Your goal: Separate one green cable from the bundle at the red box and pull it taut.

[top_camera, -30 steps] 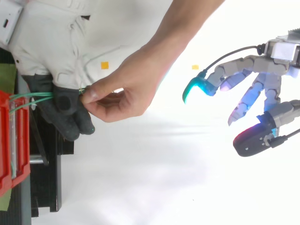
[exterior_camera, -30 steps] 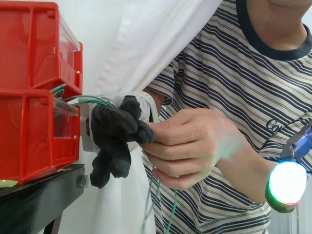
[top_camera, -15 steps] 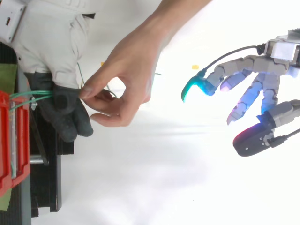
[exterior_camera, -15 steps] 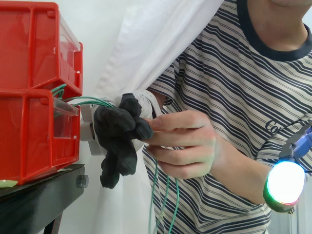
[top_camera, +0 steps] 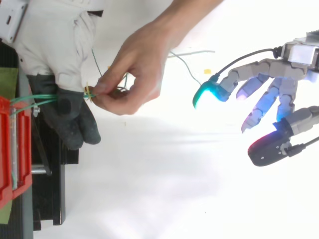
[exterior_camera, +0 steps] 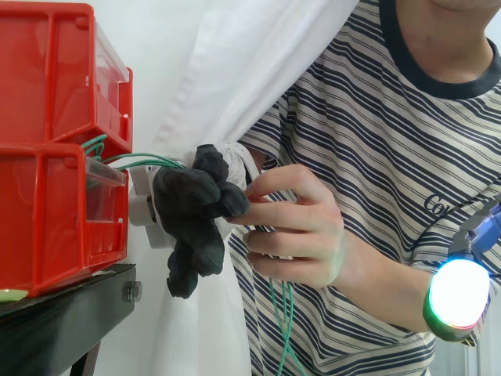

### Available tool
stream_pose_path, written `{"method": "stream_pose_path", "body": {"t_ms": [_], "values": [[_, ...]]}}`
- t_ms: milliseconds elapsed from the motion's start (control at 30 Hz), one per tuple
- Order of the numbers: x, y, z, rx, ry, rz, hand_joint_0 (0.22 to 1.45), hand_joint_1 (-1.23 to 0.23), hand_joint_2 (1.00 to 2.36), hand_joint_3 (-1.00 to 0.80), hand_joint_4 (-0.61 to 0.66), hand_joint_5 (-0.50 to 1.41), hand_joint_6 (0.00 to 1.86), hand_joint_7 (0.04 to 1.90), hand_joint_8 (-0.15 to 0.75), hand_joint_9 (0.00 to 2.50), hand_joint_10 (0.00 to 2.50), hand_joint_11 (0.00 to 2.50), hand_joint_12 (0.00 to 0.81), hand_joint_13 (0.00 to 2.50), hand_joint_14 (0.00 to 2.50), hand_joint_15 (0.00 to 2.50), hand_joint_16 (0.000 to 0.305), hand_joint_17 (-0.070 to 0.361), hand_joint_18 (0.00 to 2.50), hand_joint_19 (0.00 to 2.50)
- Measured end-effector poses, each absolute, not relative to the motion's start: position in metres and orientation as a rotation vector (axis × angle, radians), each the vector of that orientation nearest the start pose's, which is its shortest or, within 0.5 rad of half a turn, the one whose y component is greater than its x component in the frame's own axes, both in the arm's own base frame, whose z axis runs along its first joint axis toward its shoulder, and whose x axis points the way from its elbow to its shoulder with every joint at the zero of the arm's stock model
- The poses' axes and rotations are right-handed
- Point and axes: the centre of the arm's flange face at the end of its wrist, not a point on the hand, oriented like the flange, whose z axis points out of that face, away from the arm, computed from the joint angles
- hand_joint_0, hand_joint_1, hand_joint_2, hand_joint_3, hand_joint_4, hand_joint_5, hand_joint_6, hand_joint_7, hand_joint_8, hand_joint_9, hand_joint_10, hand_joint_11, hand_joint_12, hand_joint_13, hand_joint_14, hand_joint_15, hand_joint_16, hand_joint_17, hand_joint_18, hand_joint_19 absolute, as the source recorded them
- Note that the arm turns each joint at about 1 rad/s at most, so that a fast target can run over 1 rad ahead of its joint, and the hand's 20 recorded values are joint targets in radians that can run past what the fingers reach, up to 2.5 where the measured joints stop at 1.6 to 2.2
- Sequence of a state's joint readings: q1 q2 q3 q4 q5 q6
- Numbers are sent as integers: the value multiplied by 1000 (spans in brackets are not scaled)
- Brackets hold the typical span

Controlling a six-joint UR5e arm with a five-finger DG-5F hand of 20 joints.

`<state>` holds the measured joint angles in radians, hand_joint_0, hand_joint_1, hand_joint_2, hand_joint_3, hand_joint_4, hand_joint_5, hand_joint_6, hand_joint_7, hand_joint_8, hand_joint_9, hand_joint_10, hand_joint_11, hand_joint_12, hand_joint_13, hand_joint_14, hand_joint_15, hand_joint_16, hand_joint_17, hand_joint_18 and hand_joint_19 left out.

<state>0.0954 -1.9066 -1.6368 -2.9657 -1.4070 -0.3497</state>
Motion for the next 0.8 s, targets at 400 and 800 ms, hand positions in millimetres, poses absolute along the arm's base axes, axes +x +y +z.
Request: {"method": "stream_pose_path", "body": {"t_ms": [400, 800], "values": [[586, -94, 291, 1096, 1508, 786, 772, -697, 1000, -500, 317, -117, 501, 562, 182, 1614, 0, 0, 267, 1067, 0, 0, 14, 31, 636, 377], [586, -94, 291, 1096, 1509, 786, 769, -694, 1000, -500, 308, -120, 501, 564, 167, 1584, 0, 0, 244, 1002, 0, 0, 16, 36, 579, 391]]}}
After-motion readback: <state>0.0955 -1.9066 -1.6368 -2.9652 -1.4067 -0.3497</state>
